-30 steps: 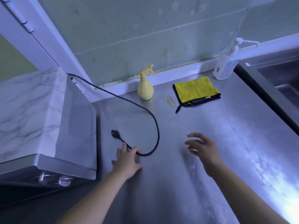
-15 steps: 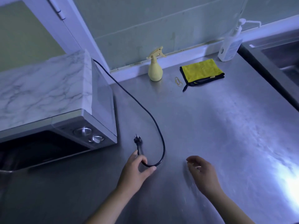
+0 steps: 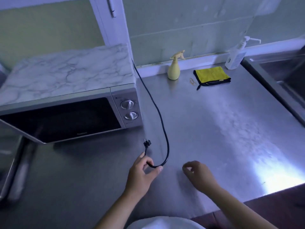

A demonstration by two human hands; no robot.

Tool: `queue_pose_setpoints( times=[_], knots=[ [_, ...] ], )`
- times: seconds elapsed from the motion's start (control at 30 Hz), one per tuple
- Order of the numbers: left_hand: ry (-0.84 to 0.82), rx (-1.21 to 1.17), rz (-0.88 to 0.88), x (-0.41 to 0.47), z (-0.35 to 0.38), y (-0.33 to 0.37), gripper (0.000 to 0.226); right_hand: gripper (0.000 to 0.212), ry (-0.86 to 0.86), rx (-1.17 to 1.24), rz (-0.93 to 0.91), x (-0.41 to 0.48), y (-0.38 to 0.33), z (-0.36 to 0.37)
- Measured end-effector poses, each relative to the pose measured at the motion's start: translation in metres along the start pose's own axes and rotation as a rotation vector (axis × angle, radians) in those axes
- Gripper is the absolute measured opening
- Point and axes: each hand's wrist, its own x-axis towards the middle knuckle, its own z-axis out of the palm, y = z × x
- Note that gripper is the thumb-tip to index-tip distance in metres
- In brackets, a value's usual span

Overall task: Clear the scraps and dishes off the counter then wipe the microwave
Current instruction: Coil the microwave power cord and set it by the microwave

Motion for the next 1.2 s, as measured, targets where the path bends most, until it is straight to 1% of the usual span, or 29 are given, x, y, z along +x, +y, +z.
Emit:
queue_pose_setpoints(
  times=[0.03,0.07,0.1,0.13,0.17,0.2,0.27,0.33,0.37,0.53,0.77,0.87,1.07,1.13,1.2],
  knots=[
    [-0.003,-0.041,-0.001,-0.006,-0.005,0.0,0.039,0.021,-0.001,0.281,0.085,-0.005,-0.014,0.0],
    [-0.014,-0.072,0.002,-0.011,-0.01,0.001,0.038,0.026,-0.064,0.597,0.184,-0.009,-0.028,0.001],
    [-0.029,-0.093,0.015,-0.016,-0.014,0.002,0.036,0.035,-0.175,0.9,0.274,-0.014,-0.041,0.004],
    [-0.045,-0.111,0.032,-0.021,-0.017,0.002,0.034,0.045,-0.291,1.141,0.341,-0.018,-0.053,0.009],
    [-0.063,-0.136,0.045,-0.025,-0.02,0.003,0.032,0.054,-0.38,1.294,0.374,-0.022,-0.063,0.014],
    [-0.082,-0.172,0.05,-0.029,-0.023,0.003,0.03,0.062,-0.435,1.378,0.375,-0.026,-0.073,0.021],
    [-0.116,-0.251,0.053,-0.035,-0.029,0.005,0.028,0.074,-0.458,1.444,0.343,-0.032,-0.091,0.033],
    [-0.129,-0.278,0.059,-0.038,-0.036,0.006,0.028,0.075,-0.441,1.459,0.297,-0.036,-0.105,0.041],
    [-0.133,-0.271,0.063,-0.039,-0.038,0.007,0.027,0.071,-0.433,1.448,0.277,-0.038,-0.112,0.043],
    [-0.146,-0.202,0.089,-0.042,-0.045,0.007,0.033,0.031,-0.326,1.397,0.303,-0.042,-0.129,0.046],
    [-0.185,-0.065,0.121,-0.043,-0.051,0.011,0.037,0.013,-0.152,1.251,0.297,-0.05,-0.136,0.045],
    [-0.198,-0.021,0.135,-0.04,-0.051,0.014,0.04,0.01,-0.073,1.152,0.257,-0.05,-0.136,0.038],
    [-0.173,0.138,0.172,-0.034,-0.046,0.017,0.036,0.019,-0.028,0.9,0.183,-0.04,-0.14,0.026],
    [-0.172,0.171,0.164,-0.033,-0.041,0.019,0.037,0.013,-0.012,0.849,0.166,-0.034,-0.137,0.022],
    [-0.171,0.185,0.157,-0.032,-0.036,0.02,0.037,0.007,-0.042,0.783,0.142,-0.026,-0.132,0.015]
  ],
)
